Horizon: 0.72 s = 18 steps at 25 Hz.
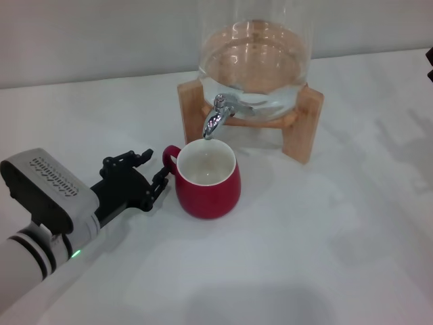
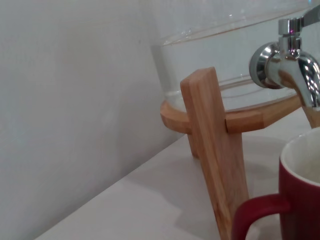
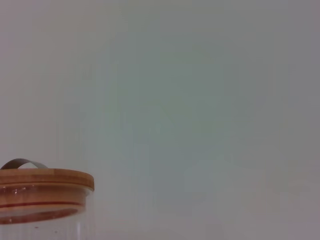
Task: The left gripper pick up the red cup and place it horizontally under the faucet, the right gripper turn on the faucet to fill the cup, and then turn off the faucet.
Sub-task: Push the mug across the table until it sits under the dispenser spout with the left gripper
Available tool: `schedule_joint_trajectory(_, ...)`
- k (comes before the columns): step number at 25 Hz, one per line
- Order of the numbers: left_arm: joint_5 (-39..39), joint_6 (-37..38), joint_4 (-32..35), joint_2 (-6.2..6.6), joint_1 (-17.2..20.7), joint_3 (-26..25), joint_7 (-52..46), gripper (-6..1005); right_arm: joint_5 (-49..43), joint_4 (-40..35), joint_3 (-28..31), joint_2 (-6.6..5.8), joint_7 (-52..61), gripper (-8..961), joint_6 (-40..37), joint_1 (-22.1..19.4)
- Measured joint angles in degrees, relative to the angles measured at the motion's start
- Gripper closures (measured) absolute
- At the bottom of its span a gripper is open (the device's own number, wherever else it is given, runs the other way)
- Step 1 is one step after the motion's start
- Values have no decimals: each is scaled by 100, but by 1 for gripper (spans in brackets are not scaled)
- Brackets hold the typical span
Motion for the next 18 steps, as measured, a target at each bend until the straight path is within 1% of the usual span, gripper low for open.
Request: schedule_joint_trajectory(18, -3, 16, 33, -6, 116, -104, 207, 586, 0, 8, -62, 0, 0, 162, 5, -24)
